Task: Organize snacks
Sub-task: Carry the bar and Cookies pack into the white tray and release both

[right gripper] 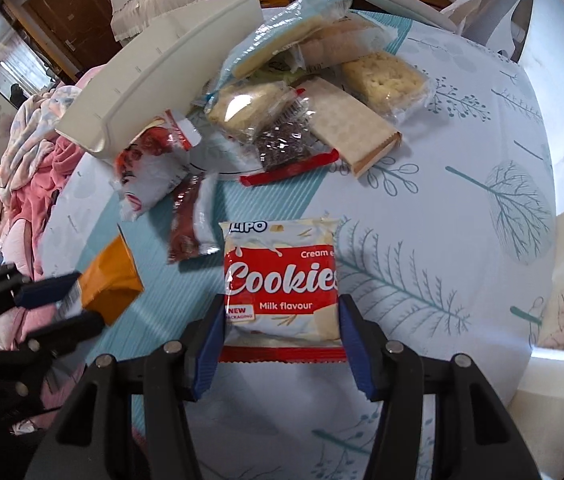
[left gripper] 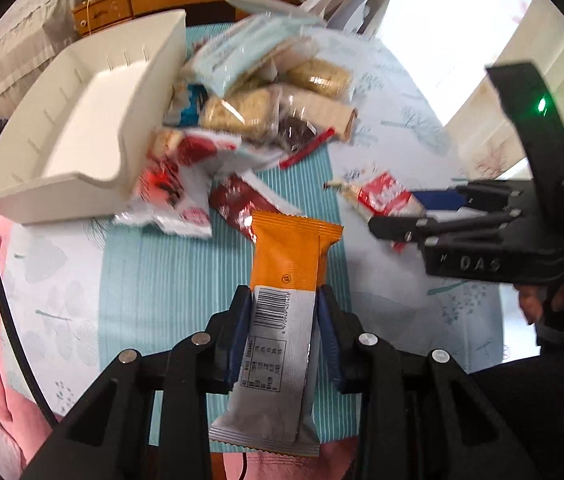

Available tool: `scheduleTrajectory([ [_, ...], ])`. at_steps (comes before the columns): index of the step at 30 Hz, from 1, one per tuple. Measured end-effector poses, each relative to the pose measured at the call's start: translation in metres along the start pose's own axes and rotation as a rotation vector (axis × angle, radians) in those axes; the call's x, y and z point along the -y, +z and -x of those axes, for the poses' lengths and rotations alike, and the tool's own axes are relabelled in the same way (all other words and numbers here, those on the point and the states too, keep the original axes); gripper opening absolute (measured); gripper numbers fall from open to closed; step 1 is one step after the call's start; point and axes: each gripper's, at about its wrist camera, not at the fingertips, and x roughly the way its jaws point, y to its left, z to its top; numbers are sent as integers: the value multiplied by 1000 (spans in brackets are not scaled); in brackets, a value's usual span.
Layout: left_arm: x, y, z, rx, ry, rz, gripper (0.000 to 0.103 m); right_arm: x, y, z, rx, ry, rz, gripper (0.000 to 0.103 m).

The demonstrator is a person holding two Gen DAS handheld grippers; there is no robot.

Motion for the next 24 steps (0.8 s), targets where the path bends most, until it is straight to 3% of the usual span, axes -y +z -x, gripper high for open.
scheduleTrajectory([
  [10,-40,24,45,101,-64,33,32,-49,17,21,35,27,-12,55],
  [24,-158,70,90,221,-59,53,32,-137,72,30,172,34,-136,55],
])
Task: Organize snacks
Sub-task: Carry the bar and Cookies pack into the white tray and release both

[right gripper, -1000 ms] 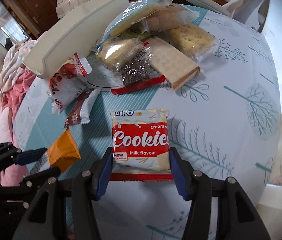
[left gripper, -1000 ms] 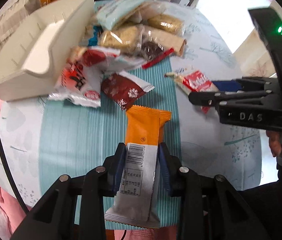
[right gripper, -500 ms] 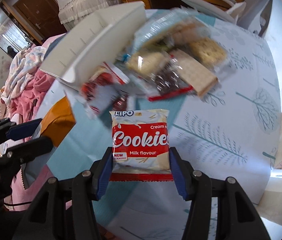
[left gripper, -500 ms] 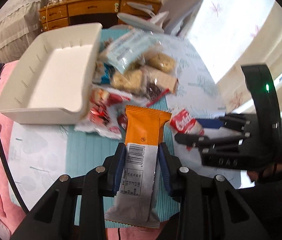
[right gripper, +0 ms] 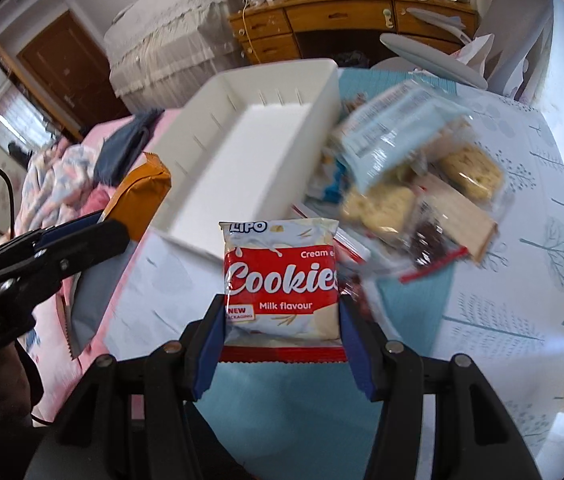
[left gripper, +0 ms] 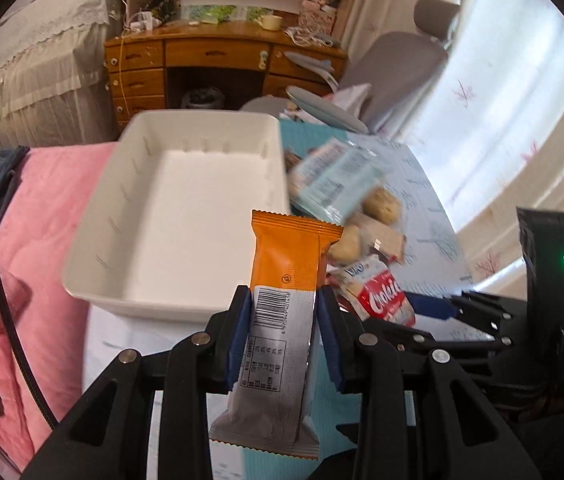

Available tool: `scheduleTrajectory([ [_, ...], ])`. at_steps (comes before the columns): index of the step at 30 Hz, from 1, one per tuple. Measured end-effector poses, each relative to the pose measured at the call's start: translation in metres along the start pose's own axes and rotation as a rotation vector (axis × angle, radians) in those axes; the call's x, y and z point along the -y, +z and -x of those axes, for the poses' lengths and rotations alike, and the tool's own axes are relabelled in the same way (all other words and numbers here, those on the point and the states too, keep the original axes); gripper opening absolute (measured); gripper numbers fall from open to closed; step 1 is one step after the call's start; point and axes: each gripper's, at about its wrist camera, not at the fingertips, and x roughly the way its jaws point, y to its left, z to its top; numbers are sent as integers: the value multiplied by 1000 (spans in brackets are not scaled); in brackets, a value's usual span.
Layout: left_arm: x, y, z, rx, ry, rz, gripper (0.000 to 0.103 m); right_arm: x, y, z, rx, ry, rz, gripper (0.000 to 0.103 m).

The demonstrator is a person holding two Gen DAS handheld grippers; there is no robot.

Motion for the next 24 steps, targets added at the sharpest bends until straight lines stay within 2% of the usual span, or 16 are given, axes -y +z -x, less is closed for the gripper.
scheduleTrajectory([
  [10,-66,38,-4,14,30,-32,32,-47,25,-18,127,-13,-75,55],
  [15,-89,55,-18,-22,77,-26,32,-60,39,-31,180,-22,-108,55],
  [20,-108,66,-31,-45,86,16,33,-67,52,-35,221,-31,-110,56],
  [23,-111,65,-37,-59,117,24,37,-70,60,-39,235,-36,-102,57],
  [24,-112,65,-39,-67,126,27,41,-70,62,-41,226,-40,-98,58],
])
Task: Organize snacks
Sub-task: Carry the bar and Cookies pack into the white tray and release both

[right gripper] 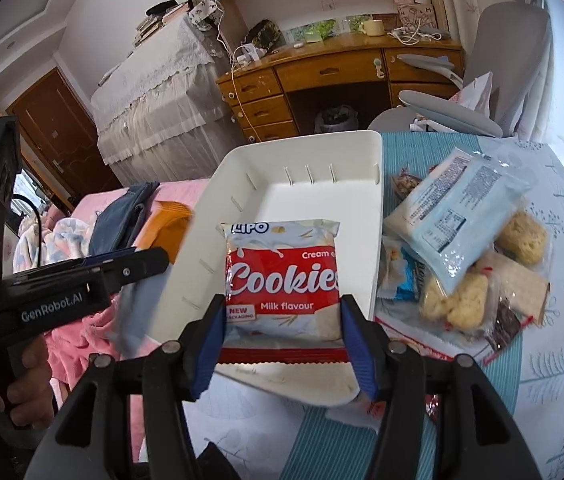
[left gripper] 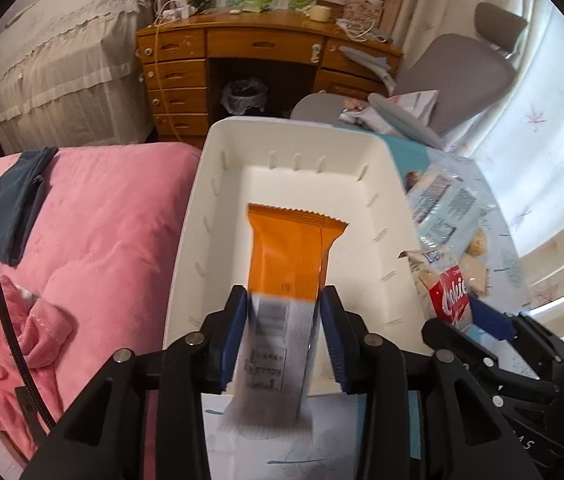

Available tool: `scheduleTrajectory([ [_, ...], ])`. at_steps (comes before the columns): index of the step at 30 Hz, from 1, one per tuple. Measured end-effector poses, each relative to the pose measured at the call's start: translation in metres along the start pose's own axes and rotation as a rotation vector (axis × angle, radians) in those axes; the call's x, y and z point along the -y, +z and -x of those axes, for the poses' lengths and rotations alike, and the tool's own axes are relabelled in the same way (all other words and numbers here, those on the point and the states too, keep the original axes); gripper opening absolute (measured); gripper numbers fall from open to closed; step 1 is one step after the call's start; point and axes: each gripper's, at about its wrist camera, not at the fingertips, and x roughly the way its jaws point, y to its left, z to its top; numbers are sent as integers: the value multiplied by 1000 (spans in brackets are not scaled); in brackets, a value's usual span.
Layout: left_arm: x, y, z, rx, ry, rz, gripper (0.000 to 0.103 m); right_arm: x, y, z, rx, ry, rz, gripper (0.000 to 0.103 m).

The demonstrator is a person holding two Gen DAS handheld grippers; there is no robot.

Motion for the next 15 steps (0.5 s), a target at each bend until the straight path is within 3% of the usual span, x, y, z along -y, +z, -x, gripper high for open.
scheduleTrajectory([
  [4,-1,-1,-3,-25,-6,12,62,3,0,-9,-43,-11,-11,69],
  [6,4,-3,-2,-33,-20,0,65,4,-1,-7,-45,-2,-19,74],
  [15,29,-12,4,-75,-32,13,65,19,-7,15,-57,-15,-28,75],
])
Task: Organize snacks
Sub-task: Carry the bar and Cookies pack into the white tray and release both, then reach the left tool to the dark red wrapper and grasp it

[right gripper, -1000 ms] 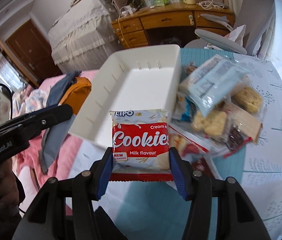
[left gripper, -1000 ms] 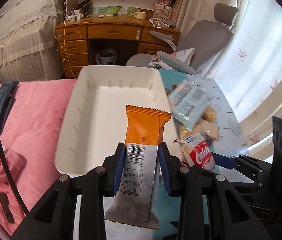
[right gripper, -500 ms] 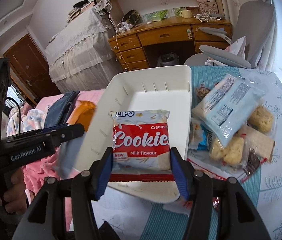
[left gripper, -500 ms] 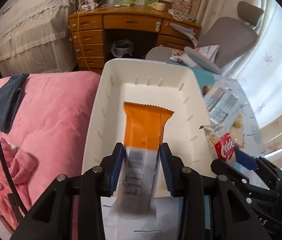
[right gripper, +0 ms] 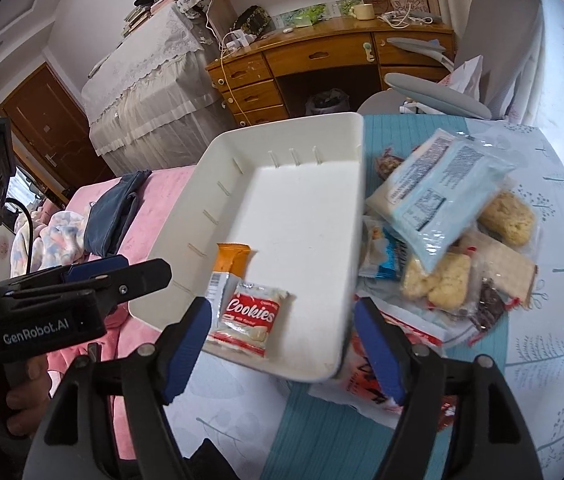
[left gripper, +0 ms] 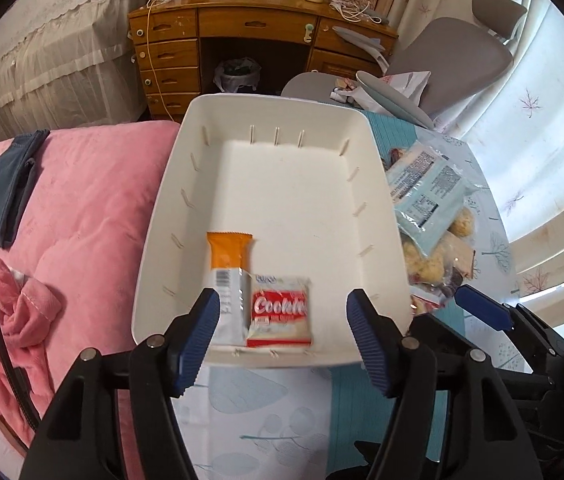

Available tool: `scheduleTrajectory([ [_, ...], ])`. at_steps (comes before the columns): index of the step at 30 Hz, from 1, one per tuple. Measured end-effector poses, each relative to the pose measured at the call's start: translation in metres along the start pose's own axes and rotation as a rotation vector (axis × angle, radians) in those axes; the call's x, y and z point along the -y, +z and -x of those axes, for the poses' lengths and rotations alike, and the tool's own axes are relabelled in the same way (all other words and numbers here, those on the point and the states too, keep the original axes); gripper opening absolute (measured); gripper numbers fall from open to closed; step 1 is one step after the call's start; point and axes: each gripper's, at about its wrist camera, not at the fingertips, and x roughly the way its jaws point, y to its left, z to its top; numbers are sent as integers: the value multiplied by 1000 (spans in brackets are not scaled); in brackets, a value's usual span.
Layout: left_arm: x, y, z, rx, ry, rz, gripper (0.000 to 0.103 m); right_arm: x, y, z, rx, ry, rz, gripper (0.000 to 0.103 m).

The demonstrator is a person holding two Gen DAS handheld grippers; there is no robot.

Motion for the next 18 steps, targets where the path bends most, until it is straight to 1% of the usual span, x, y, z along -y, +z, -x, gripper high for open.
scheduleTrajectory([
  [7,25,-16,11,21,-21,78,65,29,-8,26,1,-20,22,75],
  [14,67,-35,21,62,-28,136,65,61,-17,50,-7,-17,71,75],
  [18,89,-47,22,70,-44,170,65,79,-21,60,-14,-12,100,75],
])
